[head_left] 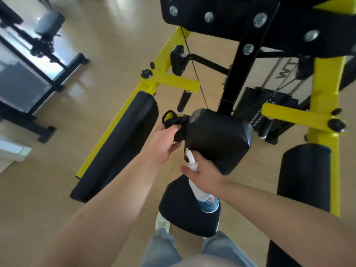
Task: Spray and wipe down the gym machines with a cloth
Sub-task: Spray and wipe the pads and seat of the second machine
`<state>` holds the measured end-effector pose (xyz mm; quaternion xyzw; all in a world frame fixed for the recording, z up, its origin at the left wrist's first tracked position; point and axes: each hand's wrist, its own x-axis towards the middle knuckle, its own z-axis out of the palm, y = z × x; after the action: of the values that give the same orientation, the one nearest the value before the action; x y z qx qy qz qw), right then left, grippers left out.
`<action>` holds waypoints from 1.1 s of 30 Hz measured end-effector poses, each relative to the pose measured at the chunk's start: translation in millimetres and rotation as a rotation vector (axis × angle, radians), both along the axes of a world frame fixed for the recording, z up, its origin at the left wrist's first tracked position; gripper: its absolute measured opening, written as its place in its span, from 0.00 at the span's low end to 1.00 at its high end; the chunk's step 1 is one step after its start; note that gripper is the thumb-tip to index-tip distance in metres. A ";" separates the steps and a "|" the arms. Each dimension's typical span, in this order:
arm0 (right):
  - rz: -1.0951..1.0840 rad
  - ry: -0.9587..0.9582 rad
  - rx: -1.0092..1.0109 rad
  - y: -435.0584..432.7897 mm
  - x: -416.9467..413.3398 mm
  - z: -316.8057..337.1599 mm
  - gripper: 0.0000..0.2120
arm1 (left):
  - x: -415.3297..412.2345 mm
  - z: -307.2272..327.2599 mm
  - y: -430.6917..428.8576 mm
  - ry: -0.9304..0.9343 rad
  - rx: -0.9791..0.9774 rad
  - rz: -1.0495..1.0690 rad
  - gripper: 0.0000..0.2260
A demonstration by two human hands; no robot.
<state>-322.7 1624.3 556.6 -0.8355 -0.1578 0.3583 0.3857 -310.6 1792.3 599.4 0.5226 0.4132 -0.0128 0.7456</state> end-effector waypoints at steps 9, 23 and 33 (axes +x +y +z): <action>-0.445 -0.052 -0.001 4.4 -54.0 11.2 0.25 | -48.4 -35.7 7.5 0.155 0.012 -0.216 0.10; -0.756 -0.135 -0.176 -71.8 -171.6 52.7 0.12 | -130.6 -14.2 -88.7 0.095 -0.127 -0.839 0.11; -0.716 -0.154 -0.355 -114.5 -214.4 66.8 0.14 | -165.6 23.1 -151.3 -0.157 0.074 -1.246 0.10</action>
<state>-537.1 1509.8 623.4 -0.9155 0.1789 0.1595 0.3231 -476.2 1641.1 622.5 0.6901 -0.0248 -0.3921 0.6077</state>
